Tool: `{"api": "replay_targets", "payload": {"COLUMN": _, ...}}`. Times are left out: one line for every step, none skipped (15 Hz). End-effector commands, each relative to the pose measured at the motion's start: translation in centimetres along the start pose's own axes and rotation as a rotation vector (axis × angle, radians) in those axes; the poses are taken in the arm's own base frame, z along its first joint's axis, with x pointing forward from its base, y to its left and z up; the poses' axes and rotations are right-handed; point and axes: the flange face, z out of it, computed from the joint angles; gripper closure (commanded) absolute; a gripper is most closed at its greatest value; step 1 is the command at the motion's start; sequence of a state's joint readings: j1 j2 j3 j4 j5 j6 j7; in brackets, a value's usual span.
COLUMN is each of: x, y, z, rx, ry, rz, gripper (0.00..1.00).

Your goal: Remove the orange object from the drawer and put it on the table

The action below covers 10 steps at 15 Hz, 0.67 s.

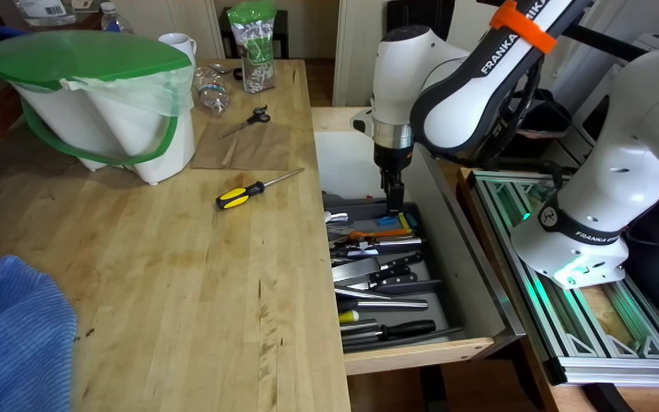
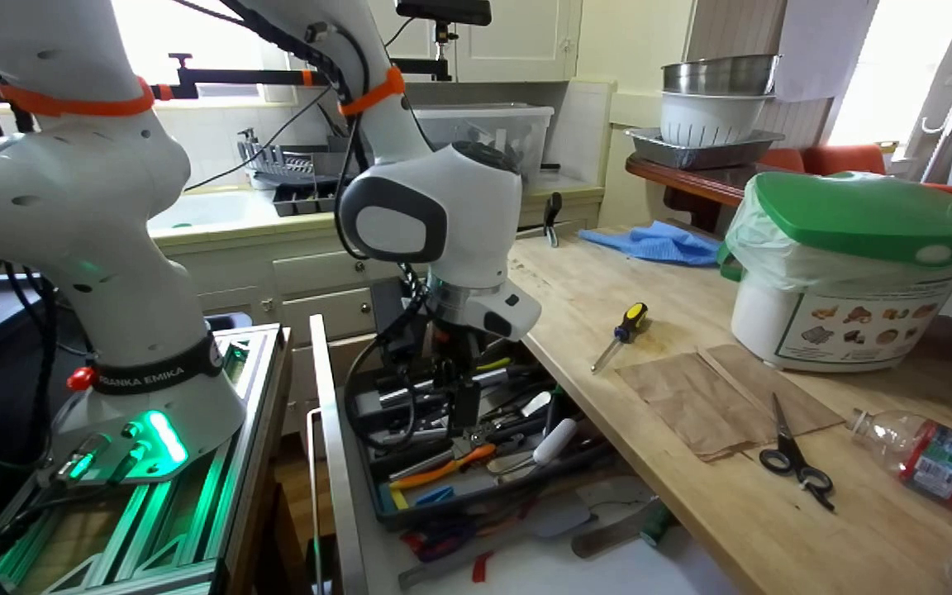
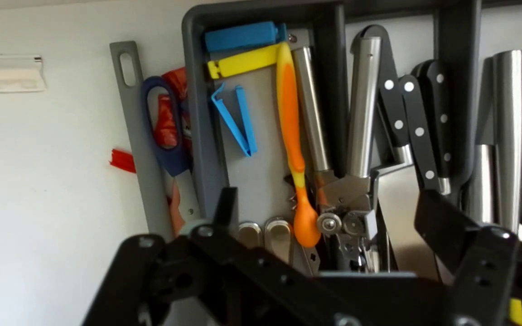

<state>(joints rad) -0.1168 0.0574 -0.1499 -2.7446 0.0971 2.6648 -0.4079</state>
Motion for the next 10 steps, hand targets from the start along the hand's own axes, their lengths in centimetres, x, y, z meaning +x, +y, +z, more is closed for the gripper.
{"api": "replay_targets", "payload": {"x": 0.1, "y": 0.1, "z": 0.7, "rx": 0.0, "ry": -0.011, "rz": -0.01, "gripper": 0.0}}
{"api": "replay_targets", "payload": {"x": 0.2, "y": 0.2, "z": 1.1, "rx": 0.0, "ry": -0.017, "rz": -0.016, "gripper": 0.0}}
{"api": "replay_targets", "payload": {"x": 0.3, "y": 0.3, "z": 1.2, "rx": 0.0, "ry": -0.02, "rz": -0.019, "gripper": 0.0}}
{"api": "replay_targets", "payload": {"x": 0.4, "y": 0.3, "z": 1.2, "rx": -0.001, "ry": -0.02, "rz": -0.02, "gripper": 0.0}}
{"api": "replay_targets", "payload": {"x": 0.5, "y": 0.4, "z": 1.2, "rx": -0.001, "ry": -0.018, "rz": -0.021, "gripper": 0.0}}
{"api": "replay_targets", "payload": {"x": 0.9, "y": 0.4, "z": 1.7, "rx": -0.015, "ry": -0.013, "rz": -0.042, "gripper": 0.0}}
{"api": "replay_targets", "payload": {"x": 1.1, "y": 0.6, "z": 2.1, "rx": -0.035, "ry": -0.007, "rz": -0.047, "gripper": 0.0}}
{"api": "replay_targets", "payload": {"x": 1.2, "y": 0.8, "z": 2.3, "rx": -0.052, "ry": 0.005, "rz": -0.054, "gripper": 0.0}}
{"api": "replay_targets", "payload": {"x": 1.3, "y": 0.9, "z": 2.5, "rx": -0.067, "ry": 0.025, "rz": -0.068, "gripper": 0.0}}
{"api": "replay_targets", "payload": {"x": 1.4, "y": 1.1, "z": 2.8, "rx": -0.082, "ry": 0.042, "rz": -0.077, "gripper": 0.0}}
